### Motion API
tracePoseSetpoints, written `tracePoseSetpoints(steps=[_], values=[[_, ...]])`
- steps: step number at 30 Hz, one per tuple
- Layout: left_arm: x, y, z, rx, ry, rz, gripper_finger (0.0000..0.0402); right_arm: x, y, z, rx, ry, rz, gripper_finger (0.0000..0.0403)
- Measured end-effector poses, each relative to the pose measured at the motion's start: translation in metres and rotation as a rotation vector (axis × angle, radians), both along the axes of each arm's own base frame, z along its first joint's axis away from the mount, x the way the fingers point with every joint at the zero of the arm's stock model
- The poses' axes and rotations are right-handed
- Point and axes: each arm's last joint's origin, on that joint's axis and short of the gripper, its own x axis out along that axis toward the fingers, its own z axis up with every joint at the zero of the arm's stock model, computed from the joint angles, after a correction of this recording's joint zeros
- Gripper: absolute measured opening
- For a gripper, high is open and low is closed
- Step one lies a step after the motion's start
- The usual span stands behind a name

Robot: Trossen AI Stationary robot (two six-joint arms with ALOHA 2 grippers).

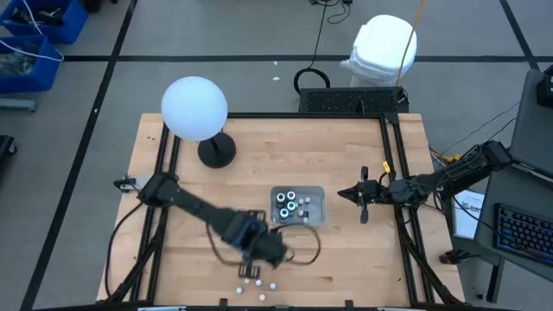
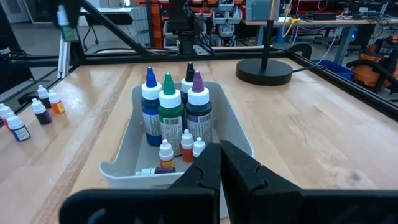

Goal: Pick & Place food coloring
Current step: Put the small green food coloring bottle into the gray bin

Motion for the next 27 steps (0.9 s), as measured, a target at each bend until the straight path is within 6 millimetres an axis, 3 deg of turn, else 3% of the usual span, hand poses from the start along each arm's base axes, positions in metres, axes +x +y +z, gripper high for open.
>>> tracePoseSetpoints(steps=[9, 19, 22, 27], values=[[0.065, 0.08, 0.009, 0.014, -0.369, -0.056, 0.007, 0.0, 0.0, 0.0, -0.002, 0.001, 0.0, 0.0], [0.099, 0.141, 0.0, 0.099, -0.52, -0.123, 0.007, 0.0, 0.0, -0.001, -0.045, 0.012, 0.007, 0.0], [0.11, 0.15, -0.014, 0.078, -0.525, -0.115, 0.007, 0.0, 0.0, -0.001, -0.054, 0.019, 0.008, 0.0], [0.121, 0.154, -0.053, 0.078, -0.412, -0.111, 0.007, 0.0, 0.0, -0.003, -0.059, 0.033, 0.01, 0.0]])
